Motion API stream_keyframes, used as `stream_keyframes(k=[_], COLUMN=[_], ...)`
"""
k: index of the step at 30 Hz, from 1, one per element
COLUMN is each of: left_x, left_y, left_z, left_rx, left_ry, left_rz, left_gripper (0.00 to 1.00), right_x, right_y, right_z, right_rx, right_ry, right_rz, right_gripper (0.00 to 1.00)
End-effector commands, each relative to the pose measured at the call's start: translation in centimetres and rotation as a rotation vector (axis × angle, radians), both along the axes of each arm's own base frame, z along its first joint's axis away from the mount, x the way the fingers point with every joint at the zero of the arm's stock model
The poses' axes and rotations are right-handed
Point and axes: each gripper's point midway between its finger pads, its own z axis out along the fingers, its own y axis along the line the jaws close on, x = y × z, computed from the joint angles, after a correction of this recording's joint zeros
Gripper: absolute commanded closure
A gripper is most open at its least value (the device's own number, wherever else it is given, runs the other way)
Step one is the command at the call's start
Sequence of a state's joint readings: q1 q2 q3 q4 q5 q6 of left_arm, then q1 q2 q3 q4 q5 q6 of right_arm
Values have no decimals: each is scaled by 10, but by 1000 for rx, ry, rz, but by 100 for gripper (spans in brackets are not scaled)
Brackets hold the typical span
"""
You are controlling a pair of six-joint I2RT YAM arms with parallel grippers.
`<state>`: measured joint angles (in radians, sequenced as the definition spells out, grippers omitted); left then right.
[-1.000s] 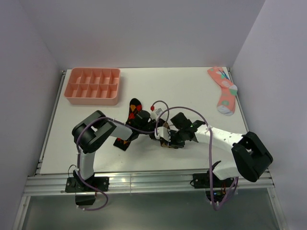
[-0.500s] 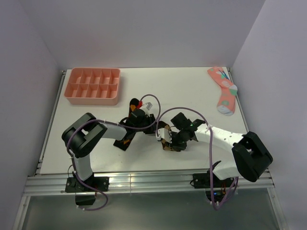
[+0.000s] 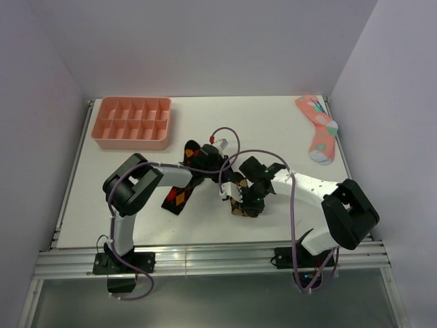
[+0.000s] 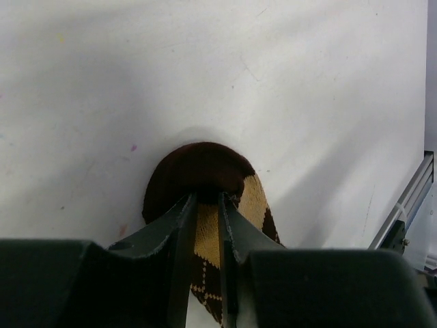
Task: Roll the socks
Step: Roll the sock at the center of the board.
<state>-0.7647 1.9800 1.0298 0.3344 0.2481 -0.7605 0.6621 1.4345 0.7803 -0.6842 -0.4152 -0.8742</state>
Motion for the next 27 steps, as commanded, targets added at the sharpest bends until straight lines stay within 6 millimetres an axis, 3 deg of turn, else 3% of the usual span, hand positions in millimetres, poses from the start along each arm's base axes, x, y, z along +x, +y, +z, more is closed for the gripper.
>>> stream_keyframes(k=[1,3,8,17,23,27], left_x=[6,7,7,0,3,6], left_y=[5,5,6,2,3,7], left_z=[-15,-17,-17,-14,7,33], left_rx=[63,70,74,26,-10,-76], left_ry=[25,26,35,35,-44,-128], left_rz=[-14,-16,-16,-53,-53,-34], left_gripper=[76,76,75,73,61,54], right_x=[-14,-27,-34,-18,-2,3], right_y=[3,3,5,0,-3,-3], right_z=[8,6,4,1,-5,-5], right_rx=[9,-8,-35,-30,-35,-26], right_ry=[101,197,342,516,588,588], right_rz=[71,90,126,29,-47,-71], right_gripper=[90,91,91,91,92,92])
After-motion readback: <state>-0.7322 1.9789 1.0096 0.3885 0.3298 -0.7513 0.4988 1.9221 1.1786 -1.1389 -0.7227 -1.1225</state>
